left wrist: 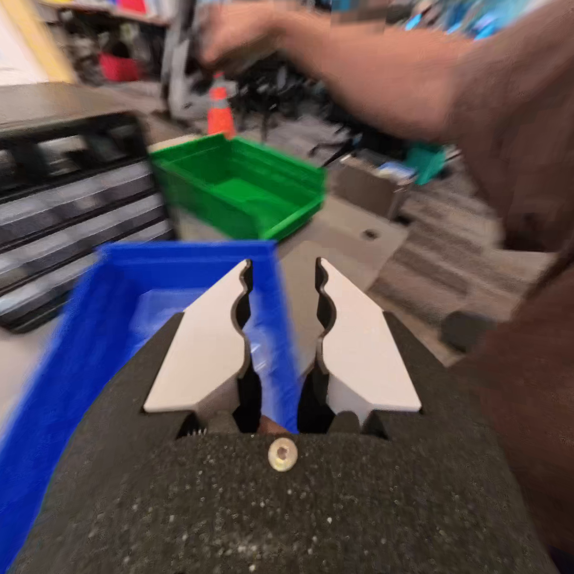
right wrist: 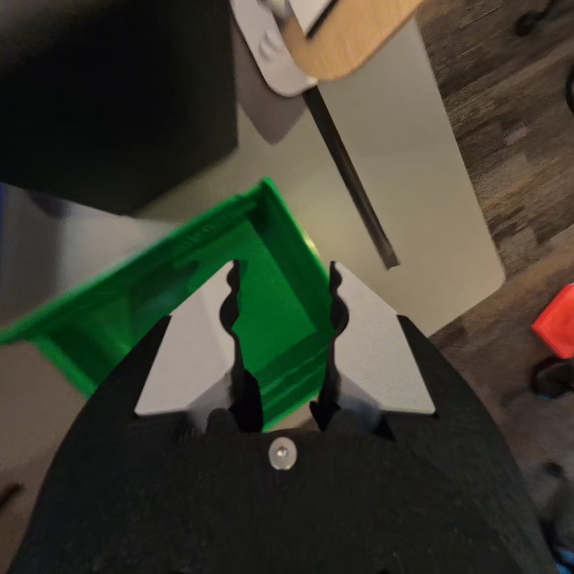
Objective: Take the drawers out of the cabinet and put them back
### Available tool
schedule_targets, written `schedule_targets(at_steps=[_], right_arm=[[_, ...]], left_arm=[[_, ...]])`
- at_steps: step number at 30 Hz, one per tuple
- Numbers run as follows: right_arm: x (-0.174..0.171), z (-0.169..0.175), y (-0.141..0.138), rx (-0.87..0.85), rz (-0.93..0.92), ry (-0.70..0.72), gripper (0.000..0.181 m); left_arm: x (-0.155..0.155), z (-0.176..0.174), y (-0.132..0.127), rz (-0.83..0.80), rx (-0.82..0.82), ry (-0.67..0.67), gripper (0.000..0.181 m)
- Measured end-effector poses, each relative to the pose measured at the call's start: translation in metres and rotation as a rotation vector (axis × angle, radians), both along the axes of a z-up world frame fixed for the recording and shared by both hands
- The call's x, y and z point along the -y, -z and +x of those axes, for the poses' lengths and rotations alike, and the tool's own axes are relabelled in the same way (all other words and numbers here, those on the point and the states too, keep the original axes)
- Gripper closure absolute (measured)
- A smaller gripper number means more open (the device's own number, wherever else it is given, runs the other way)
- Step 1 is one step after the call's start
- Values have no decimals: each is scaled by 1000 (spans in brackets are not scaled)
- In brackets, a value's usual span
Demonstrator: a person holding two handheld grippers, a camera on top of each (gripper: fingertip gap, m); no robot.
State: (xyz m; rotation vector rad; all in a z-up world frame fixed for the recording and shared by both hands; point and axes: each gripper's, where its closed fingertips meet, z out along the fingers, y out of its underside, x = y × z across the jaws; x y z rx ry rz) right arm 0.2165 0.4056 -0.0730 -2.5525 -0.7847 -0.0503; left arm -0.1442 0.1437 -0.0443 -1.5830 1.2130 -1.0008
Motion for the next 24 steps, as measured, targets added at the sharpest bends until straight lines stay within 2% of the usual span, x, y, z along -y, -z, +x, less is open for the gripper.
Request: schedule_targets(at_steps=[1, 3, 5, 6, 8, 10, 13, 15, 16, 17, 21, 24], right_arm=[[18, -25, -11, -102, 19, 55, 129], [65, -90, -16, -318, -51, 96, 124], [103, -139, 0, -325, -81, 83, 124], [117, -158, 12, -285, -91, 89, 125], [133, -202, 37, -284, -111, 108, 130], [141, -235, 64, -284, -157, 122, 132], [145, -254, 102, -212, -257, 138, 133], [141, -265, 114, -229, -304, 161, 145], [137, -266, 118, -207, -309, 164, 163], [134, -259, 121, -135, -302, 169, 179], [130, -272, 112, -11, -354, 95, 178], [111, -305, 94, 20, -347, 12, 177]], left_arm=[[-32, -29, 11, 34, -68, -87, 142], [-87, -90, 39, 82, -200, -201, 146], [-127, -139, 64, 76, -280, -289, 146], [-134, -153, 76, 59, -308, -279, 145], [-140, -163, 101, 11, -345, -226, 140], [-141, -157, 115, -43, -319, -173, 139], [-143, -148, 136, -128, -336, -132, 145], [-147, -150, 148, -126, -373, -150, 159], [-146, -151, 152, -117, -380, -139, 177], [-145, -150, 151, -106, -360, -130, 180], [-138, -163, 145, -82, -366, -157, 180], [-135, -193, 127, -32, -338, -227, 180]])
